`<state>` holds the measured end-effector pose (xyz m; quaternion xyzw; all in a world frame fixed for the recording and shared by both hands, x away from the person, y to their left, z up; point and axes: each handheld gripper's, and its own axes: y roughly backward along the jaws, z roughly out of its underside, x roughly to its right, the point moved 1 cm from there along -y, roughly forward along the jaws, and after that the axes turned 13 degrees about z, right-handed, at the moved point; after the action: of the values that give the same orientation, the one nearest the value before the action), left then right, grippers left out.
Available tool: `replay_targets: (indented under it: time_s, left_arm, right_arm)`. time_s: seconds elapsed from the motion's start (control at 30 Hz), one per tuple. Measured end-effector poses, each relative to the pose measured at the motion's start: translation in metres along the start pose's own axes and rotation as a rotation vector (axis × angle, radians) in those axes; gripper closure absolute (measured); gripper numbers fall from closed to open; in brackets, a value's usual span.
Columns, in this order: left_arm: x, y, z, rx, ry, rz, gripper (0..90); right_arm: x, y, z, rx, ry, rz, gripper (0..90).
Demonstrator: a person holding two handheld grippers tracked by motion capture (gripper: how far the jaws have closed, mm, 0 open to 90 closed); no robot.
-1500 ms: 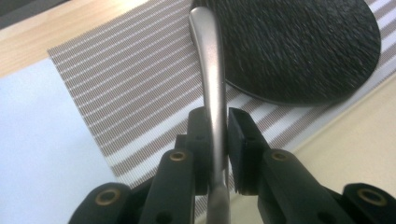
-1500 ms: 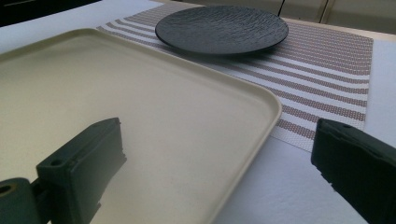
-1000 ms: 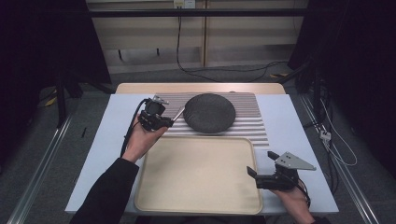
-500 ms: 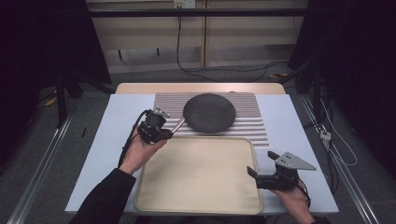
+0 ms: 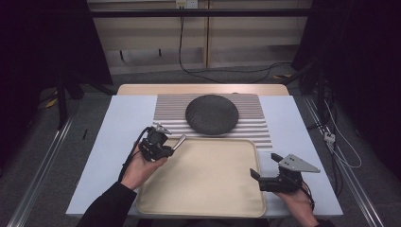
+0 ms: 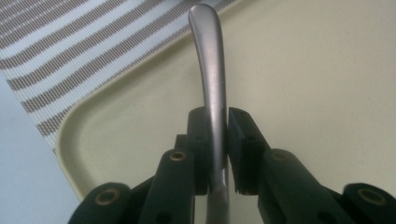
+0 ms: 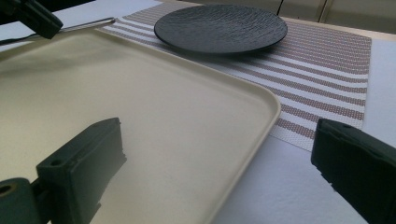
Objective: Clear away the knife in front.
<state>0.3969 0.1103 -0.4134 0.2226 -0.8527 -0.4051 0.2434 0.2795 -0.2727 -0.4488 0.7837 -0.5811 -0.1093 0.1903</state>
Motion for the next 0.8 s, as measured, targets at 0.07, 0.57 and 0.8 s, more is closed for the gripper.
replay_targets:
  time_s: [0.07, 0.57, 0.8]
  left_arm:
    - [0.002, -0.001, 0.002, -0.002, 0.005, 0.000, 80.1]
    - [0.007, -0.015, 0.020, -0.051, 0.008, 0.004, 80.1]
    - [0.009, -0.018, 0.024, -0.055, 0.015, 0.012, 80.0]
  right_arm:
    - [0.000, 0.000, 0.000, 0.000, 0.000, 0.000, 2.4]
    - [-0.001, 0.000, 0.000, -0.002, 0.003, -0.004, 2.4]
    - [-0.001, -0.001, 0.000, -0.005, 0.008, -0.003, 2.4]
